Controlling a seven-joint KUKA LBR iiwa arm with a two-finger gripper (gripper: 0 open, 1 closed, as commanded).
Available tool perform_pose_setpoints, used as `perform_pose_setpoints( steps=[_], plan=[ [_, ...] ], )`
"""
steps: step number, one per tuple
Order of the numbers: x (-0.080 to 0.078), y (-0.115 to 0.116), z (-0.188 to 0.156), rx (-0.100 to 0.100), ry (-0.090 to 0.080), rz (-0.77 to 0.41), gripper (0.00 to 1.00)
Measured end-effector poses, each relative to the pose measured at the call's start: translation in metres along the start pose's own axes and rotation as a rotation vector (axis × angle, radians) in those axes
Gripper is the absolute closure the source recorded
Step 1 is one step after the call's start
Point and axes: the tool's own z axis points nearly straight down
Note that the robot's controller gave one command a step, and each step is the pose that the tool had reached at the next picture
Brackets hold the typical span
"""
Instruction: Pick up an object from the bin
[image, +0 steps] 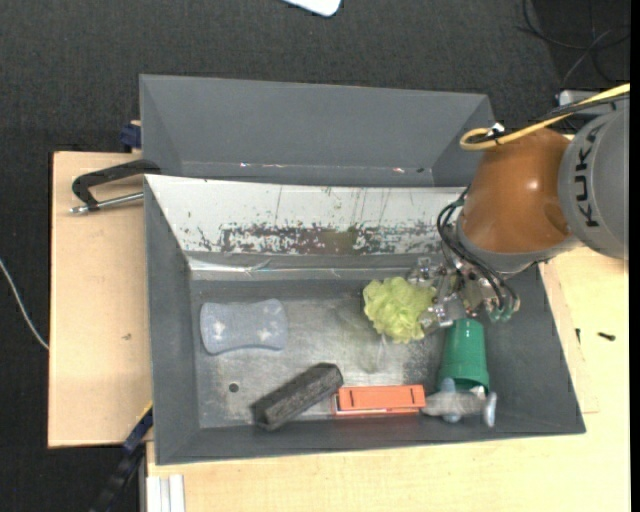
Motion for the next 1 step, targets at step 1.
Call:
perform_pose_setpoints(
  steps=[1],
  plan=[
    [-0.0010, -0.0001, -0.0060, 0.000, -0.002, 0.000, 1.00]
  ],
)
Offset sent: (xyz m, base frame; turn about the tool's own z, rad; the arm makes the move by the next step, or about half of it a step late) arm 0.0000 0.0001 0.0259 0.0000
